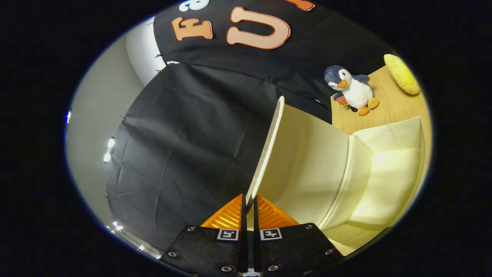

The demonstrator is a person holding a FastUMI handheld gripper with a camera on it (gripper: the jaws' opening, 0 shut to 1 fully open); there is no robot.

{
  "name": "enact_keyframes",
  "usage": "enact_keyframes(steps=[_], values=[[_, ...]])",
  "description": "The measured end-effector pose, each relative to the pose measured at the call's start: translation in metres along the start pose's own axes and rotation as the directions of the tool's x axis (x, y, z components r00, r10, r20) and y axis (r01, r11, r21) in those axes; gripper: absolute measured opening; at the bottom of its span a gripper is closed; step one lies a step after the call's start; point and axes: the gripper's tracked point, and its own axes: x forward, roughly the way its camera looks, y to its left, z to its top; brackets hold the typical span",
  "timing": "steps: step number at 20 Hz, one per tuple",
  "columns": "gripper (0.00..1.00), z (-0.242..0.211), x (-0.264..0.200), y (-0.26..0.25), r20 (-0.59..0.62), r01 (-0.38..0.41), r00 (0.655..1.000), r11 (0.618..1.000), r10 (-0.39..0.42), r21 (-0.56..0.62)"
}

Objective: Open the storage box then place both shoes into the box .Put the left shoe in first, then the right shoe, with the right side of both shoes facing outward in a uniform manner.

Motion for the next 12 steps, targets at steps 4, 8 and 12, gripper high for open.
enact_keyframes(steps=[4,8,12], values=[[0.07,-0.005,0.021,0.003,0.013,0.020,1.000,1.000,-0.020,0.001],[0.26,0.005,0.014,-0.012,0.046,0.066,0.997,0.996,-0.064,-0.054],[0.59,0.021,-0.028,-0.036,0.097,0.159,0.985,0.975,-0.145,-0.158]])
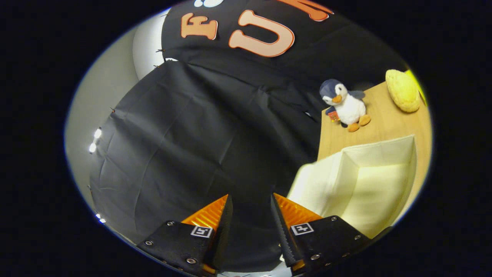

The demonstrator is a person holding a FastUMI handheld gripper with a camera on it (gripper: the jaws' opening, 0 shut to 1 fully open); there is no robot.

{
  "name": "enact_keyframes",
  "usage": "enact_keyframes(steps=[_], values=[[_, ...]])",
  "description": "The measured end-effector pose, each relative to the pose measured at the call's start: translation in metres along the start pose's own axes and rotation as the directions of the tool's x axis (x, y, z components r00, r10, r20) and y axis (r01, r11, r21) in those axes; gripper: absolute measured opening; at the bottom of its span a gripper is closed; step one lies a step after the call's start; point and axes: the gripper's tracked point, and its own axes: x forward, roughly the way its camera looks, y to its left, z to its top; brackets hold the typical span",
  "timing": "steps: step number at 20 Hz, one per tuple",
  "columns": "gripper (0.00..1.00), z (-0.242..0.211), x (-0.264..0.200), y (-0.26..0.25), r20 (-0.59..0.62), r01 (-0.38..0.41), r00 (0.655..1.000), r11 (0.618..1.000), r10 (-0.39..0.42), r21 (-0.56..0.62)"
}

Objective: Open the storage box then place both shoes into the box .Put the left shoe in first, then the right shoe, with the right side of both shoes facing outward in a uniform manner.

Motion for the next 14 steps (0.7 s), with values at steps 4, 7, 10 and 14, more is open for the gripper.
enact_keyframes(steps=[4,7,10,14], values=[[0.82,0.003,-0.045,-0.062,0.030,0.181,0.983,0.969,-0.178,-0.169],[0.91,0.016,-0.086,-0.098,0.085,0.301,0.954,0.922,-0.288,-0.244],[0.96,0.024,-0.126,-0.135,0.138,0.413,0.911,0.863,-0.389,-0.290],[0.97,0.019,-0.183,-0.191,0.146,0.544,0.838,0.784,-0.526,-0.299]])
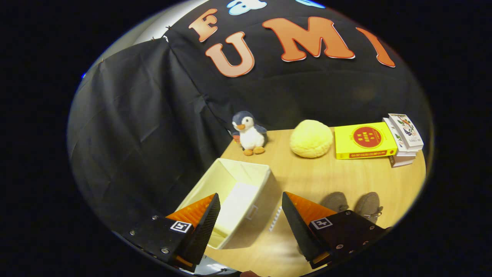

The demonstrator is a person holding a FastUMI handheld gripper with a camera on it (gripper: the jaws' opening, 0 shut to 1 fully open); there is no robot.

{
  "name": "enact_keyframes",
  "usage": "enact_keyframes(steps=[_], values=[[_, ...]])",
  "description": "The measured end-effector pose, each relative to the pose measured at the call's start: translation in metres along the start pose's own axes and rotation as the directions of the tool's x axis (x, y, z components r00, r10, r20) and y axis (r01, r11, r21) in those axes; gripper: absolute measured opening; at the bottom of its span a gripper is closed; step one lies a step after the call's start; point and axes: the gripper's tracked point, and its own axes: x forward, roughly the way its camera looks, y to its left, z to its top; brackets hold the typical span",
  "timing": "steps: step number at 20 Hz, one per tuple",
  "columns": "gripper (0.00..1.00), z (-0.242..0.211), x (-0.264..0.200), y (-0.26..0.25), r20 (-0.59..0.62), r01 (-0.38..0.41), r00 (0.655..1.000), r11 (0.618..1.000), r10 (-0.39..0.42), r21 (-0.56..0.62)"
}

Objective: Open the storage box then place both shoes into the box .Put the left shoe in first, then the right shoe, with the right side of both shoes facing outward in a uniform manner.

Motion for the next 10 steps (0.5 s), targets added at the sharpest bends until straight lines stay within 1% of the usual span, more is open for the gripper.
enact_keyframes(steps=[5,10], values=[[0.97,-0.042,-0.013,-0.074,-0.074,0.145,0.987,0.989,-0.143,0.024],[0.97,-0.086,-0.011,-0.128,-0.150,0.252,0.958,0.967,-0.245,0.029]])
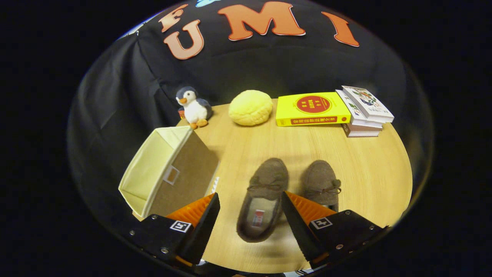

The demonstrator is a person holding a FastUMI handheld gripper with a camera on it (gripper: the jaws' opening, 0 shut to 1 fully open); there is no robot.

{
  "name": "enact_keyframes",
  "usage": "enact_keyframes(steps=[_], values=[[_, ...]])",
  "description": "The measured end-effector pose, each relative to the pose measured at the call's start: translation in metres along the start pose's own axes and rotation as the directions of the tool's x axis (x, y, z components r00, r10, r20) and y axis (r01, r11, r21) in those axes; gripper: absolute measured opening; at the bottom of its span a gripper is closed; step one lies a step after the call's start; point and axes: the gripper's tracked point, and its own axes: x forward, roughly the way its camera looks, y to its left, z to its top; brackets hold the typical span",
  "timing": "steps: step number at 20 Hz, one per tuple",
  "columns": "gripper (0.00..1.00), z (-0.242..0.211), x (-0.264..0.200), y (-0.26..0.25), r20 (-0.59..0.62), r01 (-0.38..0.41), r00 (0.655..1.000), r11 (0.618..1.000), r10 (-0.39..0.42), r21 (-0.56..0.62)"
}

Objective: Open the storage box then place both shoes into the box .Put the left shoe in first, then the right shoe, with the right side of both shoes facing outward in a uniform manner.

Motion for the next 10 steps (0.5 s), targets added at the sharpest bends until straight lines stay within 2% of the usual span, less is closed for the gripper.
enact_keyframes(steps=[5,10], values=[[0.94,-0.033,0.028,-0.020,-0.081,0.037,0.996,0.999,-0.038,-0.020],[0.81,-0.044,0.056,-0.031,-0.122,0.077,0.989,0.996,-0.082,-0.039]])
